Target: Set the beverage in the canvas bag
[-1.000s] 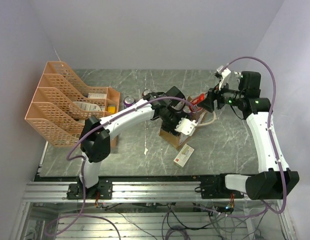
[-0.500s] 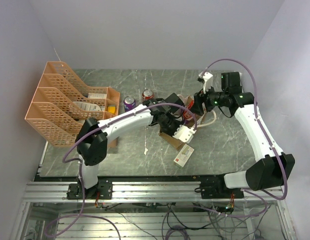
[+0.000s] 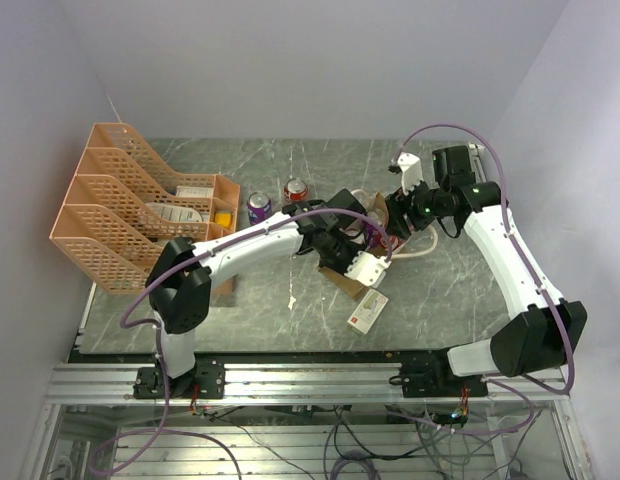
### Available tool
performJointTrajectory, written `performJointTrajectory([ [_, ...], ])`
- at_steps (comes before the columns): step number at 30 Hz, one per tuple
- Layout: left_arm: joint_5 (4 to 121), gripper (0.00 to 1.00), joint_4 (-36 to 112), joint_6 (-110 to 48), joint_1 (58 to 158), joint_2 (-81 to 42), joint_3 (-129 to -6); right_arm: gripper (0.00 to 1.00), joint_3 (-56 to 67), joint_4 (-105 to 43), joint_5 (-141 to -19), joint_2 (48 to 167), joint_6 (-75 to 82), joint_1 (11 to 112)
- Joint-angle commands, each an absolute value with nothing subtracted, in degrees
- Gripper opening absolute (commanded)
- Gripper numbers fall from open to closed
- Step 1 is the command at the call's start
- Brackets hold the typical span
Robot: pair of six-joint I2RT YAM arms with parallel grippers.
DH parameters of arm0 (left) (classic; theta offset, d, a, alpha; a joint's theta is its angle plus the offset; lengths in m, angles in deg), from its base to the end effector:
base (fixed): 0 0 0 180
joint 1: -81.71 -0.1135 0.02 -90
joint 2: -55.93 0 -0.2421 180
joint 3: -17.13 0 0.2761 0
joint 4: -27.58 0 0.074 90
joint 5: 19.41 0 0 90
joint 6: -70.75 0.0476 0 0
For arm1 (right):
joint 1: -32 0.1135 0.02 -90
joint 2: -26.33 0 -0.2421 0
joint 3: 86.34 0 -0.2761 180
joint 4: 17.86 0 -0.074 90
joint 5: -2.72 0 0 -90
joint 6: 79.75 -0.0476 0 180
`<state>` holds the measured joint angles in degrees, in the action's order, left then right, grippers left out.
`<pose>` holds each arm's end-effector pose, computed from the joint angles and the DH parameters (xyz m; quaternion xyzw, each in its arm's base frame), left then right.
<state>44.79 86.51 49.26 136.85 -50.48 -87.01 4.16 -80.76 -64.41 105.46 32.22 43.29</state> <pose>0.2234 -0.3569 0.2324 0.8585 0.3968 -0.1865 0.2659 0.3079 0.0803 0.3074 -0.3267 0.8712 0.1576 0.3309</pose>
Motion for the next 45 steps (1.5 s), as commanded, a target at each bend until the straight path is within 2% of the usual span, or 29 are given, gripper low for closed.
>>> performJointTrajectory([
  [1, 42.4, 0.19, 85.0, 48.1, 137.4, -47.3, -85.3, 0.03, 0.4, -81.9, -69.4, 106.0, 33.3, 43.4],
  [16, 40.2, 0.15, 80.9, 49.1, 137.5, -43.8, -80.5, 0.03, 4.7, -76.5, -71.5, 109.1, 31.4, 46.5],
  [25, 40.6, 0.15, 79.4, 48.6, 137.4, -44.0, -79.2, 0.06, 5.1, -77.0, -65.8, 111.6, 33.3, 48.2],
  [35, 39.5, 0.15, 78.5, 48.9, 137.5, -44.1, -77.9, 0.08, 11.7, -69.3, -68.9, 112.2, 32.1, 49.3],
  [45, 40.1, 0.15, 78.8, 49.6, 137.4, -44.9, -77.8, 0.13, 14.3, -65.3, -77.6, 113.5, 34.0, 49.4],
])
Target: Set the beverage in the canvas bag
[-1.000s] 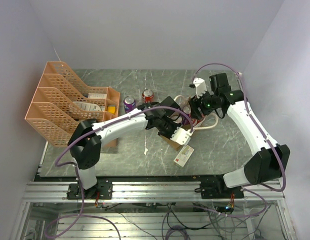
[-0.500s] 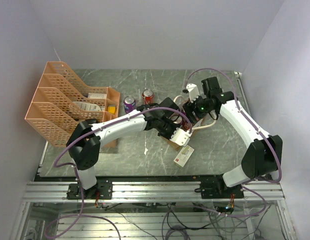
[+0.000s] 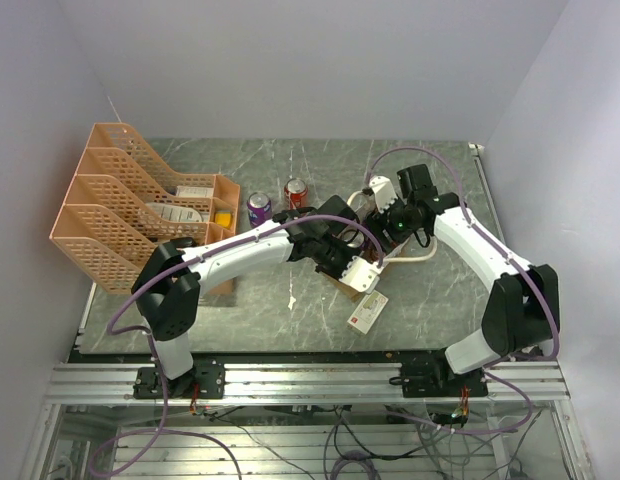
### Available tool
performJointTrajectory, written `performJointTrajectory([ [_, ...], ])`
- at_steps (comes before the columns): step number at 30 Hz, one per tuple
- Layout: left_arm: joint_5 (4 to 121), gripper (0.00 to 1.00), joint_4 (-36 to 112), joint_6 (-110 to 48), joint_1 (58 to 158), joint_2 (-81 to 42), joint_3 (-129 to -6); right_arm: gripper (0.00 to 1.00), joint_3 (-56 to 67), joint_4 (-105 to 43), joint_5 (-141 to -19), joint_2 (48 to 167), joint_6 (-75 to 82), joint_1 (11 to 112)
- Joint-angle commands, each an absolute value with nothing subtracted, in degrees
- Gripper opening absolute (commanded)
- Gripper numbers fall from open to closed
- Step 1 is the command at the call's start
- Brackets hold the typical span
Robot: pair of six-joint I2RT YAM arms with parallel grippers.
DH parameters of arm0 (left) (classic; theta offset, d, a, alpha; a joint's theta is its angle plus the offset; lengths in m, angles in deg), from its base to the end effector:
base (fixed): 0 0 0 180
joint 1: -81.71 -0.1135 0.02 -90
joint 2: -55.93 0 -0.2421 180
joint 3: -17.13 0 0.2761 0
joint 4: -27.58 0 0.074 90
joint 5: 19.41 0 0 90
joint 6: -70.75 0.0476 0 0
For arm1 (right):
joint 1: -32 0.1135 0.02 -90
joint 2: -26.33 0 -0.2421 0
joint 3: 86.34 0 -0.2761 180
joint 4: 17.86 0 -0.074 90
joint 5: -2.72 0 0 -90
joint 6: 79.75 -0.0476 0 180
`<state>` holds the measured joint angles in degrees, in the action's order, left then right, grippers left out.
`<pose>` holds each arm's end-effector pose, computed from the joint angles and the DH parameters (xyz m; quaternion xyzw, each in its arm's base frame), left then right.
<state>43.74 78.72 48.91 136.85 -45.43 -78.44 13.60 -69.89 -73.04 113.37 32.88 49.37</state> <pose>0.2144 -0.3454 0.2254 0.8520 0.3846 -0.1898 0.3003 0.3243 0.1137 0.2187 -0.3582 0.8872 0.1072 0.2703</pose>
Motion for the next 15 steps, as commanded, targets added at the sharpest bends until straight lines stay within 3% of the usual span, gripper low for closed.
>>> performJointTrajectory([
  [1, 40.0, 0.15, 78.8, 49.6, 137.5, -44.9, -77.8, 0.13, 14.4, -65.0, -78.1, 113.6, 34.2, 49.4],
  [15, 39.7, 0.15, 78.5, 49.4, 137.4, -45.1, -77.5, 0.35, 17.7, -63.8, -71.1, 118.4, 34.6, 49.4],
])
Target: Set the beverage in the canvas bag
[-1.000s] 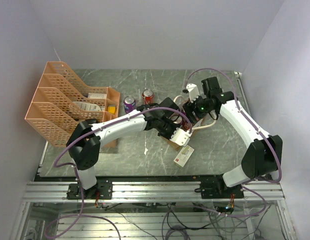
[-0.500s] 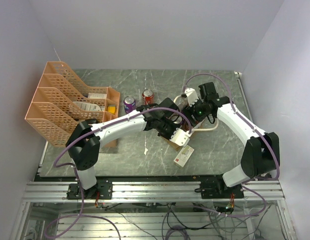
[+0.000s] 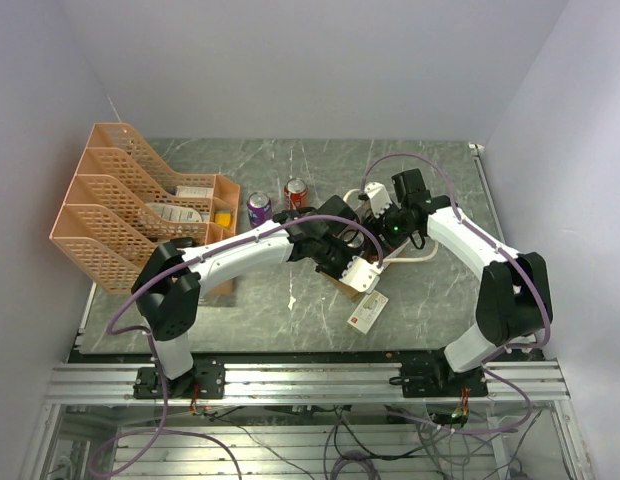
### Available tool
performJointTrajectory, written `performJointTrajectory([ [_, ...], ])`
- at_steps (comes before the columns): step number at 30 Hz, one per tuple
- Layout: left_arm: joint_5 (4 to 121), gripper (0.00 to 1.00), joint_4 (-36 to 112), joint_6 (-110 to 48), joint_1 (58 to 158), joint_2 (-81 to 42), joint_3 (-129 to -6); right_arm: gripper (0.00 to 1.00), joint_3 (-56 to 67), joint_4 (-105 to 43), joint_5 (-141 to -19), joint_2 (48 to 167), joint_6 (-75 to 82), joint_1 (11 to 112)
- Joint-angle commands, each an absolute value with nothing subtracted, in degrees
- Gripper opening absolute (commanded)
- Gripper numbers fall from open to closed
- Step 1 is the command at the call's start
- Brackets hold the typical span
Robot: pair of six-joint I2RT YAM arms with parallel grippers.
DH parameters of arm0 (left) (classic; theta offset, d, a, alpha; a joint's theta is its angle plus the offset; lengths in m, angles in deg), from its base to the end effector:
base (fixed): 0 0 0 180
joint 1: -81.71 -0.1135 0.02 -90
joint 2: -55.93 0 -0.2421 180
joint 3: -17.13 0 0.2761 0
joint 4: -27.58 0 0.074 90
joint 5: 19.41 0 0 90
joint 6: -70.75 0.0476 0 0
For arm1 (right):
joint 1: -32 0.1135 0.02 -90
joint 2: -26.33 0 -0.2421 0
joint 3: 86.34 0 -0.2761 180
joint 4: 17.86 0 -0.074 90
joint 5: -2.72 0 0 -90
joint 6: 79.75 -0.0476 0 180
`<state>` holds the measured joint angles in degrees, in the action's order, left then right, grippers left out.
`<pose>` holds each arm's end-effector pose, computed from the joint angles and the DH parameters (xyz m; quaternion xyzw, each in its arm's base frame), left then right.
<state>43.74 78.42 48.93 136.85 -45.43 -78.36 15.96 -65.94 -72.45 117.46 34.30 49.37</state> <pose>0.2146 -0.3457 0.2253 0.8518 0.3839 -0.1894 0.3021 0.3309 0.1163 0.1859 -0.3696 0.8878 0.1107 0.2509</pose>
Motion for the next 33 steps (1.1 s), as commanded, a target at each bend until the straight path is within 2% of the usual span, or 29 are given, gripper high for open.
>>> performJointTrajectory([
  [1, 39.7, 0.15, 78.5, 49.4, 137.4, -45.0, -77.4, 0.39, 17.9, -63.6, -71.2, 118.5, 34.7, 49.5],
  [11, 39.6, 0.15, 78.2, 49.4, 137.5, -44.5, -76.7, 0.7, 16.8, -64.6, -71.9, 116.7, 35.0, 49.4],
  [21, 39.3, 0.16, 79.8, 49.1, 137.4, -44.1, -78.1, 0.89, 13.5, -67.8, -71.7, 114.8, 34.8, 49.4],
  [26, 39.6, 0.16, 81.2, 48.9, 137.4, -43.5, -79.5, 0.95, 10.9, -70.3, -71.2, 113.6, 35.1, 49.4],
  [33, 40.2, 0.18, 84.7, 49.1, 137.5, -42.0, -82.7, 0.95, 5.2, -75.0, -67.8, 110.3, 34.5, 49.5],
])
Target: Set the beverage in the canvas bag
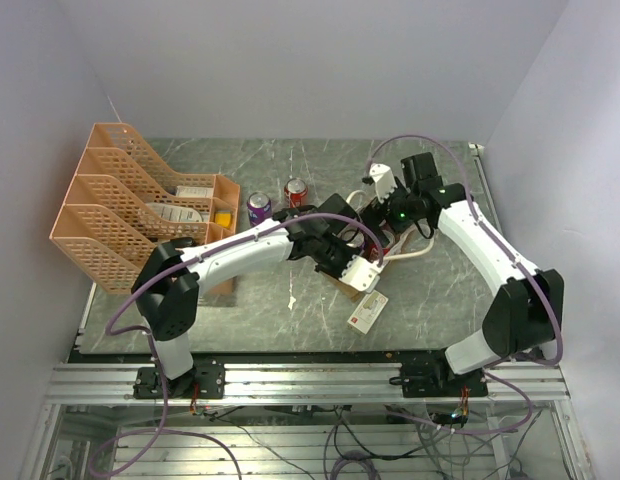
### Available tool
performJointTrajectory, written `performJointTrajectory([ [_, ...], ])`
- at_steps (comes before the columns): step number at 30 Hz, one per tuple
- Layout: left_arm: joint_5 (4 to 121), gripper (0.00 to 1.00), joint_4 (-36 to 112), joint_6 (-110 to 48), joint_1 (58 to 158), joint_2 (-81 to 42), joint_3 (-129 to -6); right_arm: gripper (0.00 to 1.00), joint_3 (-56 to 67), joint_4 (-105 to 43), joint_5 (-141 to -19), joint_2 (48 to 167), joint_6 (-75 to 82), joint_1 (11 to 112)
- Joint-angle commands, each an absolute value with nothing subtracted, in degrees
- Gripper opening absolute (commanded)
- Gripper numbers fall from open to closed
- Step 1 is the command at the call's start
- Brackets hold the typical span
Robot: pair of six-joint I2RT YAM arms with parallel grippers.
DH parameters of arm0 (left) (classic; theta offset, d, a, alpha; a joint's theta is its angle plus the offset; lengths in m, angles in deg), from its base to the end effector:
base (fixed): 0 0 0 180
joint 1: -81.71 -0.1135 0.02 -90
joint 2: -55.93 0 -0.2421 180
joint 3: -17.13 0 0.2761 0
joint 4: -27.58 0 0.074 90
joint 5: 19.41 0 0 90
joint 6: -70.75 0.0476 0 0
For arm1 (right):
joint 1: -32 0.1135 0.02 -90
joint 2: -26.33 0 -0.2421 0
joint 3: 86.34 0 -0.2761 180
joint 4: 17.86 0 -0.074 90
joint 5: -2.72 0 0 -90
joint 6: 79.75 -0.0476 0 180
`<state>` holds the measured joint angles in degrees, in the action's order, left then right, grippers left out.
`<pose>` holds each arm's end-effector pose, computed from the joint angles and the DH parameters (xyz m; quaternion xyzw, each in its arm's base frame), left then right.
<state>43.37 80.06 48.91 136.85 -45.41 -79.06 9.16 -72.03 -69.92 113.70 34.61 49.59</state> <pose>0.2135 -0.3447 0.2278 0.8526 0.3855 -0.1938 0.2948 0.3290 0.1192 0.2413 -0.3793 0.8698 0.1279 0.2885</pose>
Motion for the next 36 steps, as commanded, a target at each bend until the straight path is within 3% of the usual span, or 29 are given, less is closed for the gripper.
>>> performJointTrajectory([
  [1, 40.2, 0.19, 85.4, 49.1, 137.5, -41.8, -83.4, 0.95, 4.3, -75.3, -67.6, 109.6, 34.4, 49.5],
  [6, 40.5, 0.23, 88.7, 48.6, 137.5, -40.7, -86.2, 0.95, -1.4, -75.7, -67.3, 107.2, 34.3, 49.5],
  [16, 45.4, 0.56, 90.1, 39.9, 136.5, -32.9, -87.0, 0.95, -11.2, -72.9, -61.2, 104.8, 36.0, 49.5],
  [20, 47.6, 0.6, 86.9, 35.2, 132.8, -27.5, -83.9, 0.96, -13.3, -70.2, -58.4, 106.4, 34.9, 50.5],
  [29, 50.1, 0.65, 80.6, 23.4, 119.2, -18.6, -78.9, 0.96, -21.9, -65.2, -66.3, 118.8, 30.3, 59.5],
  [36, 49.3, 0.77, 81.4, 23.7, 113.8, -14.9, -77.3, 0.98, -29.9, -62.7, -72.5, 131.1, 24.1, 62.0],
])
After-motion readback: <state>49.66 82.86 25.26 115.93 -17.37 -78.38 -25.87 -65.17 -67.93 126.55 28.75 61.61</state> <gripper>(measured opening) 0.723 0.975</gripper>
